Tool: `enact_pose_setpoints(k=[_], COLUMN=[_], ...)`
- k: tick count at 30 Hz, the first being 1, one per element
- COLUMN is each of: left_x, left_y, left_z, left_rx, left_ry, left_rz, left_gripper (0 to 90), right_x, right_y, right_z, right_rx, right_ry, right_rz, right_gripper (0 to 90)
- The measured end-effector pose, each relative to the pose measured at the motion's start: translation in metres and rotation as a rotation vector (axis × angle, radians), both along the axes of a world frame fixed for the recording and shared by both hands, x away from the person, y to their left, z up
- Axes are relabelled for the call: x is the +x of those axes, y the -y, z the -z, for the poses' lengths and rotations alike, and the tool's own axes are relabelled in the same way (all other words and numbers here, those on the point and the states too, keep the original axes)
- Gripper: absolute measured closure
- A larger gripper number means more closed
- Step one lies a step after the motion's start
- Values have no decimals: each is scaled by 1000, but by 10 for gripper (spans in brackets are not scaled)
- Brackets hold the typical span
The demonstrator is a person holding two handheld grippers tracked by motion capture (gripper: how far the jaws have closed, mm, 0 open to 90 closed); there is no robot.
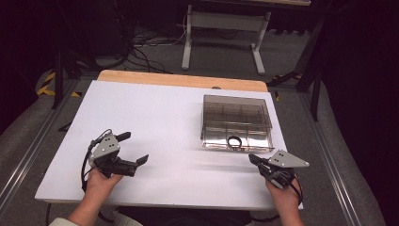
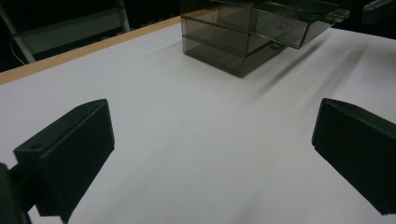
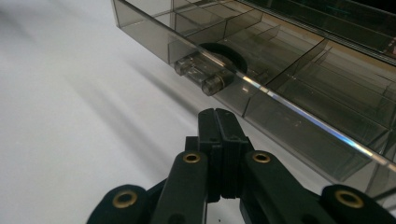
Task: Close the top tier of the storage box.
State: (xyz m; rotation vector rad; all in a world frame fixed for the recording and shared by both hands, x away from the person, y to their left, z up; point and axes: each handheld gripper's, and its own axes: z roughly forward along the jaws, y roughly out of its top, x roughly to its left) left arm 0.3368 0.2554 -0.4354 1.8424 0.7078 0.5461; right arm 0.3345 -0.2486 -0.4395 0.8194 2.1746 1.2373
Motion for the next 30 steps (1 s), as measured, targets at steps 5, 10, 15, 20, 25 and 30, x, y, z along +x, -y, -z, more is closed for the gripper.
enact_pose_setpoints(k=[5, 10, 15, 20, 25, 30], left_x=[-1, 0, 0, 0, 0, -1], left_y=[1, 1, 1, 0, 0, 1], left_z=[0, 0, 0, 0, 0, 0], left_rx=[0, 1, 11, 12, 13, 6], left_ry=[-3, 0, 4, 8, 8, 4], left_rz=[1, 4, 7, 6, 7, 6], left_gripper=[2, 1, 1, 1, 1, 2], right_x=[7, 14, 17, 21, 22, 22], right_y=[-5, -9, -12, -18, -18, -18], right_z=[1, 3, 5, 6, 6, 6], right_rx=[-9, -18, -27, -34, -31, -26], right_ry=[-14, -32, -36, -43, -44, -43], right_rz=[24, 27, 21, 14, 15, 18], right_gripper=[900, 900, 900, 900, 900, 900])
